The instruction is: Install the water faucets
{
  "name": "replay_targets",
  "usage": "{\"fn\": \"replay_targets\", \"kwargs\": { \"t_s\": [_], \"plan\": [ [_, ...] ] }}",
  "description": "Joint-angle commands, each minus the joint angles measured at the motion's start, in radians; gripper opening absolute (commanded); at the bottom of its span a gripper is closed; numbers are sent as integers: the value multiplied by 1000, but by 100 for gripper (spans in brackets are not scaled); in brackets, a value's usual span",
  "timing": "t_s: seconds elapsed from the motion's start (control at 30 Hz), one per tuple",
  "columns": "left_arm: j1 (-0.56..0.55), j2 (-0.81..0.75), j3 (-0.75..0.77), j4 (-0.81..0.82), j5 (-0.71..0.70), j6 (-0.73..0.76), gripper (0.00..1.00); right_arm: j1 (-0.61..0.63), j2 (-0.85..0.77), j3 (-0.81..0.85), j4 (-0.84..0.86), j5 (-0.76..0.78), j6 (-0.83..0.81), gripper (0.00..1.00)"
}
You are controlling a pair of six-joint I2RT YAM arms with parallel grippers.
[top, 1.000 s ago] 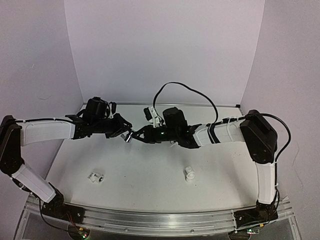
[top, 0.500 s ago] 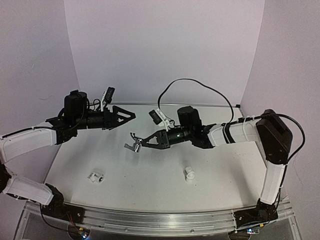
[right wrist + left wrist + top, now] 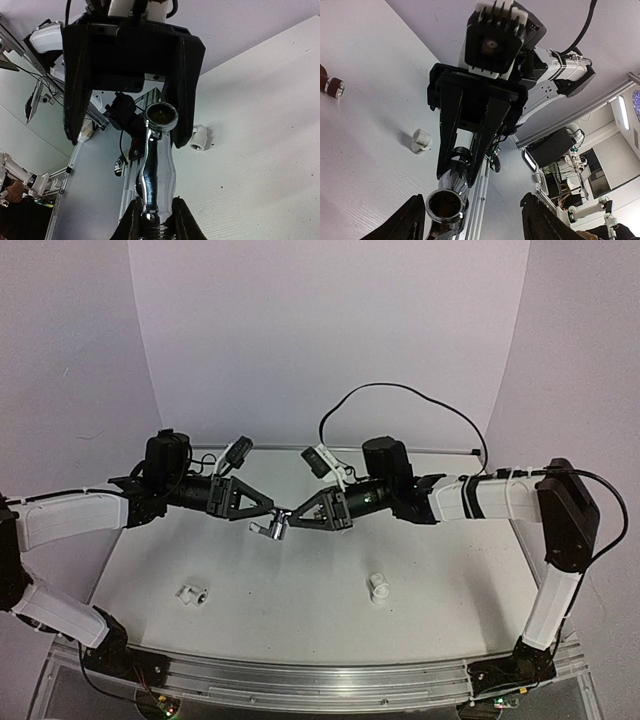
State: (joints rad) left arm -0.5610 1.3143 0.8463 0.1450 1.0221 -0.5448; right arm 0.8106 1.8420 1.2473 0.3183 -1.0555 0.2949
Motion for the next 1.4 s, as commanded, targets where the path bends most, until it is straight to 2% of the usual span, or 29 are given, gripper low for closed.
{"fn": "replay_targets", "kwargs": {
  "t_s": [0.0, 0.1, 0.27, 0.4, 0.57, 0.73, 0.87, 1.03, 1.13, 1.17, 1.2, 1.23, 1.37],
  "plan": [
    [-2, 54, 22, 41, 77, -5, 68, -3, -44, 61, 8, -25, -31, 0],
    [-9, 81, 32, 41, 76, -9, 68, -3, -32, 76, -1, -29, -29, 0],
    [-10, 89, 54, 41, 50, -10, 53, -3, -19, 88, -24, -28, -38, 0],
    [-12, 105, 67, 41, 60, -13, 46, -3, -9, 89, -28, -25, -40, 0],
    [-32, 130, 80, 41, 76, -19, 55, -3, -2, 92, -31, -22, -39, 0],
    [-40, 127, 84, 41, 63, -15, 46, -3, -4, 88, -31, -22, -43, 0],
    [-40, 133, 97, 41, 58, -20, 31, -3, 3, 93, -36, -26, -41, 0],
    [-40, 130, 97, 41, 46, -20, 23, -3, 1, 84, -38, -21, -44, 0],
    [-40, 115, 98, 41, 18, -13, 5, -3, 2, 82, -42, -14, -41, 0],
    [-40, 104, 94, 41, -5, -8, 1, -3, -1, 78, -43, 0, -39, 0],
    [-41, 93, 88, 41, -30, -1, 0, -3, -4, 74, -46, 19, -37, 2],
    [-41, 82, 81, 41, -55, 8, 0, -3, -10, 67, -50, 42, -35, 10],
    [-39, 68, 64, 41, -124, 27, 0, -10, -43, 33, -79, 132, -36, 54]
  ]
}}
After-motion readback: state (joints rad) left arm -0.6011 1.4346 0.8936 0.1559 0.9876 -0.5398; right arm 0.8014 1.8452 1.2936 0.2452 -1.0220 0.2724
